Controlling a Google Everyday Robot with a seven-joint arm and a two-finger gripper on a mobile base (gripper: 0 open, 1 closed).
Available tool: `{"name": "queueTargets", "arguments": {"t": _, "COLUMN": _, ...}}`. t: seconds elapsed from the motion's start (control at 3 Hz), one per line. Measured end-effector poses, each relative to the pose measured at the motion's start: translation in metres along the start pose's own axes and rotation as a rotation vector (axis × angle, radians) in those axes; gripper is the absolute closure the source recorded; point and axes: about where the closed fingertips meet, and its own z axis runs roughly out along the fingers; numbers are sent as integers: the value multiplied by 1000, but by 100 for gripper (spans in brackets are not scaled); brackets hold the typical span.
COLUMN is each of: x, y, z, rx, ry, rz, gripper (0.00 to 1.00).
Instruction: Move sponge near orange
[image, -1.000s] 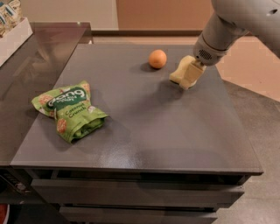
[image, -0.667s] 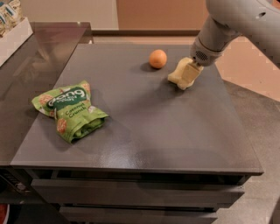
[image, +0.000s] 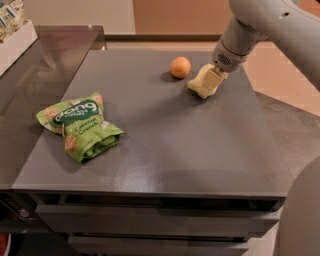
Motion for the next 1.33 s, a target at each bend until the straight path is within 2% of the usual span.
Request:
{"name": "queueTargets", "arguments": {"t": 0.33, "x": -10, "y": -1, "z": 5, "rx": -14, "ry": -2, "rz": 5, "gripper": 59}}
{"name": "queueTargets", "arguments": {"t": 1.0, "x": -10, "y": 0, "z": 9, "rx": -19, "ry": 1, "rz": 3, "gripper": 12}}
{"name": "queueTargets", "arguments": {"t": 1.33, "x": -10, "y": 1, "z": 11, "rx": -22, "ry": 4, "rz": 2, "gripper": 0}}
